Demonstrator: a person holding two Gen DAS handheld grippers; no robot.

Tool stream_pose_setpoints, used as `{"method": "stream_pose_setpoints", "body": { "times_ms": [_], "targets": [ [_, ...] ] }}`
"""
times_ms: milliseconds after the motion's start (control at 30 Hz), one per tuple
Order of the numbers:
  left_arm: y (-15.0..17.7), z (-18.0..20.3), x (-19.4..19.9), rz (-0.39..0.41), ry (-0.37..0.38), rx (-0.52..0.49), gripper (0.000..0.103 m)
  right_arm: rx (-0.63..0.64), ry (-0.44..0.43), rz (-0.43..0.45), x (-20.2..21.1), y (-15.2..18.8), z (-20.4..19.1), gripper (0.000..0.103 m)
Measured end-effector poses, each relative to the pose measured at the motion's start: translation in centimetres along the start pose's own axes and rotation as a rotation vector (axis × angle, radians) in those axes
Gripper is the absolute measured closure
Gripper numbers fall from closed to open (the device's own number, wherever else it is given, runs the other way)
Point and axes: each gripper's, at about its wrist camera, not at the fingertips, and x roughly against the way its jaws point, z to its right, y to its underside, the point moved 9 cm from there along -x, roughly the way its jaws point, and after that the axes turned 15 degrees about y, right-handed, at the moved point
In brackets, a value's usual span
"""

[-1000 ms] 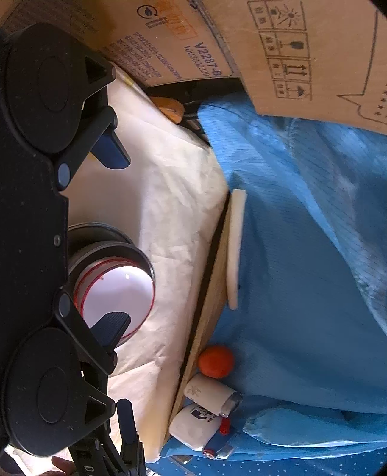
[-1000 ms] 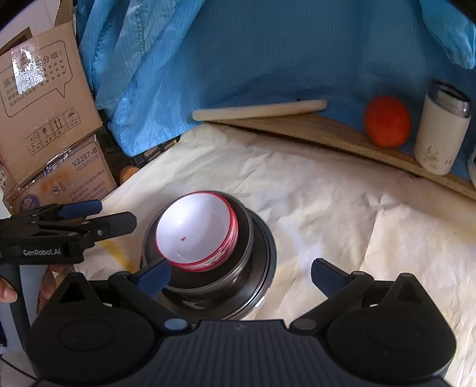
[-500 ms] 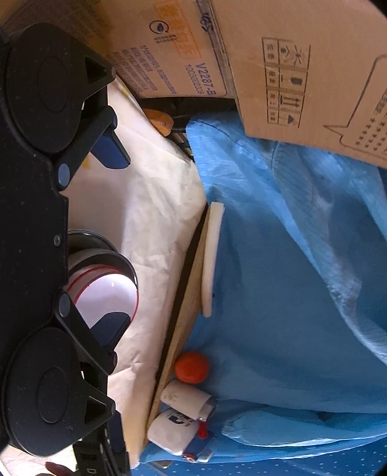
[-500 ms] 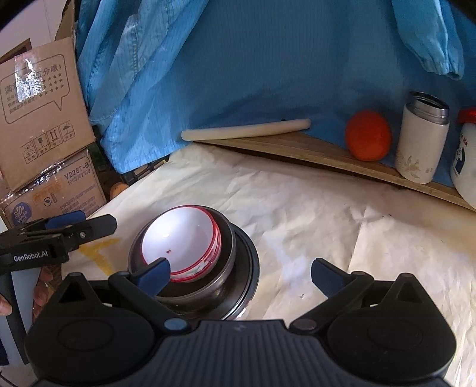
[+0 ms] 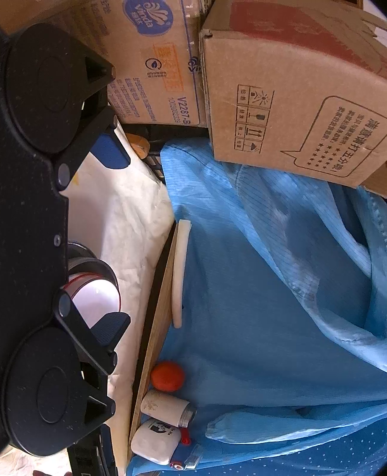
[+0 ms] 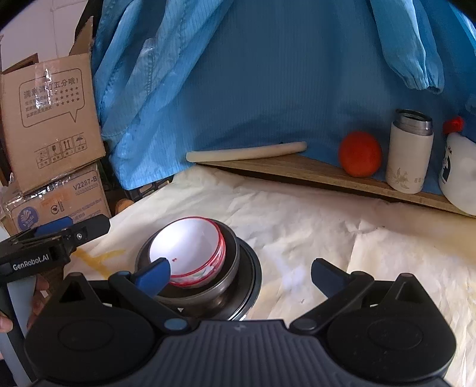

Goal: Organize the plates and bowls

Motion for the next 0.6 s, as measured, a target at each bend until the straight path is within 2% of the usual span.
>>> {"method": "stream_pose_setpoints", "body": {
  "times_ms": [333, 600],
  "targets": [
    [0.6, -0.4, 1.3, 0.031, -0.037, 0.009, 0.001, -0.004, 0.026, 0.053, 1.3, 0.0, 0.7, 0.0],
    [1.0, -0.1, 1.9, 0.057, -0.055, -0.014, 0.001, -0.011, 0.036, 0.133, 2.3, 0.3, 0.6, 0.0]
  ]
}}
